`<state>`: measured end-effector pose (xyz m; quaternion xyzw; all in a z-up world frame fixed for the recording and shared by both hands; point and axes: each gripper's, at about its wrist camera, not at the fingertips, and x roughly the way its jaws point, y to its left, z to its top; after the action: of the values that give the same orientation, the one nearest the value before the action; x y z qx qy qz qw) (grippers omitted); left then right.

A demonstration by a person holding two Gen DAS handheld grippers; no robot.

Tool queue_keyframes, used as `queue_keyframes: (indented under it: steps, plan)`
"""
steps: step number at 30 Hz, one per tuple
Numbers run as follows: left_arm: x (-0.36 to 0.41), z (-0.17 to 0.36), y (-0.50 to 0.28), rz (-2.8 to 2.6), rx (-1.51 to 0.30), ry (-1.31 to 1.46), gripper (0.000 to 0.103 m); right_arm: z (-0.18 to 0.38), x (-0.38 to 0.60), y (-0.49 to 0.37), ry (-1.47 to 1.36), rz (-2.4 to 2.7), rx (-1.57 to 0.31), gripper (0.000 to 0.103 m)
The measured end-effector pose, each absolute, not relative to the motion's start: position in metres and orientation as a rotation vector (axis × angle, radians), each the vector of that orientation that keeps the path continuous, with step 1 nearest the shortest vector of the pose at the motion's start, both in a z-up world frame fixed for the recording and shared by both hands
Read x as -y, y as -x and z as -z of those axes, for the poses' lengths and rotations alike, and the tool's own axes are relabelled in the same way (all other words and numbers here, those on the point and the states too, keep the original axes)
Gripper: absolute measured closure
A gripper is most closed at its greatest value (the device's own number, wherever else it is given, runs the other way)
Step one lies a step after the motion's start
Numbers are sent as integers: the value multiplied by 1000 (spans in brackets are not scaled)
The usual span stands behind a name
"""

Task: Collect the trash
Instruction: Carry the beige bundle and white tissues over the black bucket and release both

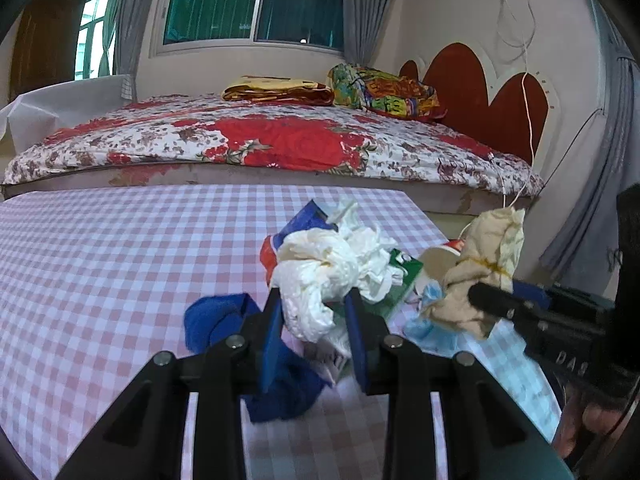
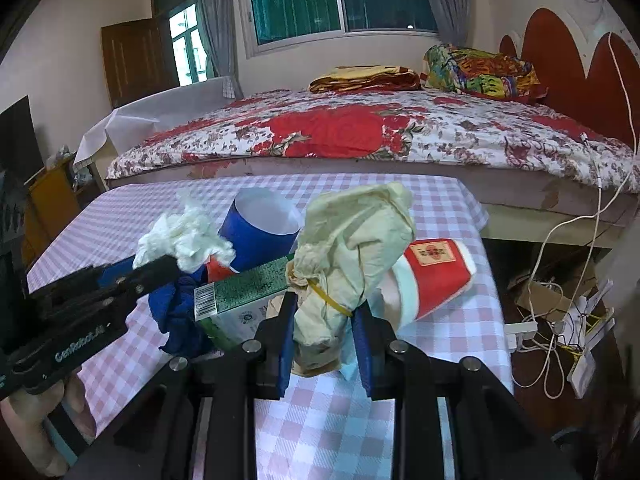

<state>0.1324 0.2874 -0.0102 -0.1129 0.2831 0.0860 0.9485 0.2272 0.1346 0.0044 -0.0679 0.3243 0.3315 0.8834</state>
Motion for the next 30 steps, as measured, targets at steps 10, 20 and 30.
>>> queue_keyframes:
  steps: [10, 20, 30]
  plan:
    - [-257, 6, -104, -143, -583, 237, 71, -21, -84, -199, 135, -629, -645, 75]
    - [-201, 3, -93, -51, -603, 196, 71, -28, -23, -164, 121, -559, -638, 75]
    - [-135, 4, -106, 64, -633, 135, 71, -23, 52, -154, 82, -457, -651, 75]
